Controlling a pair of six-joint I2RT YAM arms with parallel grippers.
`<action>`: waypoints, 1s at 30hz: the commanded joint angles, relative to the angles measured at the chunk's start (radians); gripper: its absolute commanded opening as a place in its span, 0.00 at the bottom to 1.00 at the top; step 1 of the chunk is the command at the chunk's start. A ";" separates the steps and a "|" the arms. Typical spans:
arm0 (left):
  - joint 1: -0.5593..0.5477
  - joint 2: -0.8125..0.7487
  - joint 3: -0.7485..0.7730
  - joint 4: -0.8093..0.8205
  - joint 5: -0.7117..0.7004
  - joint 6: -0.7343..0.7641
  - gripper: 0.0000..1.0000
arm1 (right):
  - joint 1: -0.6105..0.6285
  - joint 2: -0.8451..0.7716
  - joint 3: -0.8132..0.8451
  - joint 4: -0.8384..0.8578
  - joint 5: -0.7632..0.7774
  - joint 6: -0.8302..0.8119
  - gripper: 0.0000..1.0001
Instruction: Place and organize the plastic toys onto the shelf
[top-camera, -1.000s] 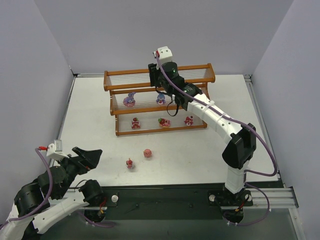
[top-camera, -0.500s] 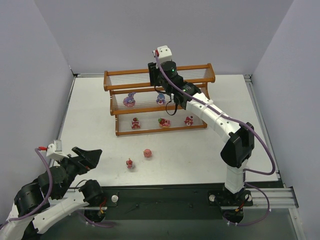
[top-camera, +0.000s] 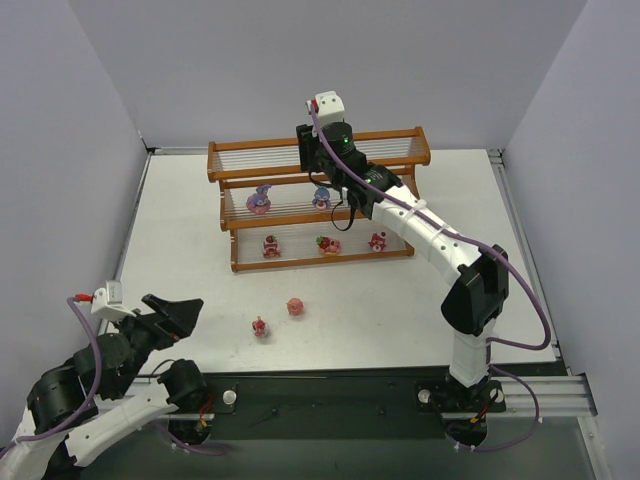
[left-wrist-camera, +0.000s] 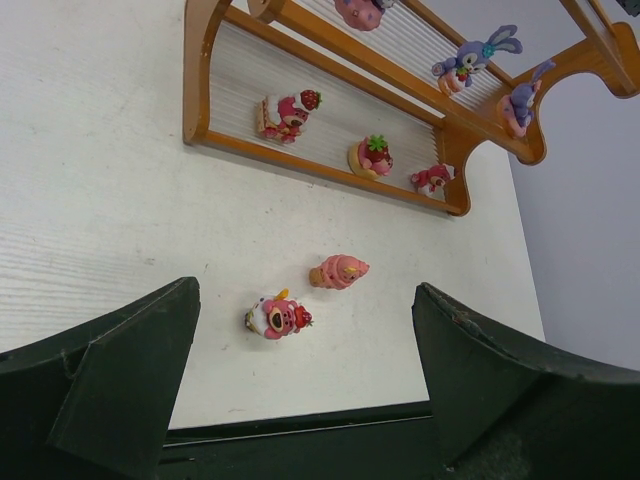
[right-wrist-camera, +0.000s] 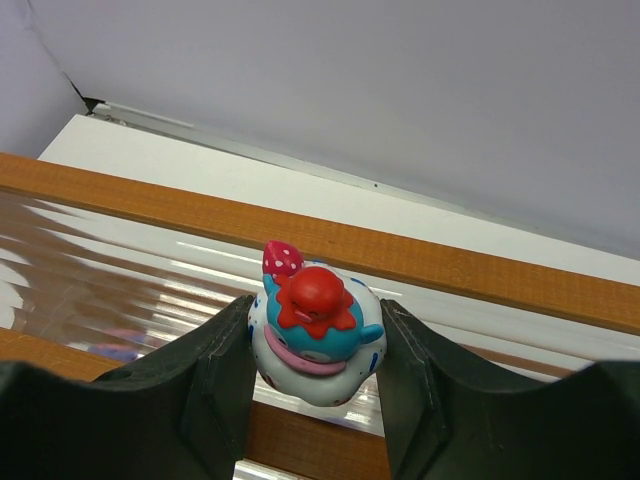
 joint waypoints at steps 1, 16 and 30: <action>-0.009 -0.011 0.033 -0.009 -0.014 -0.002 0.97 | 0.004 0.007 0.014 -0.055 0.044 0.014 0.45; -0.011 -0.016 0.035 -0.010 -0.019 -0.005 0.97 | 0.007 -0.017 -0.002 -0.041 0.043 0.024 0.73; -0.014 -0.017 0.033 -0.012 -0.019 -0.008 0.97 | 0.021 -0.129 -0.083 -0.011 0.048 0.037 0.85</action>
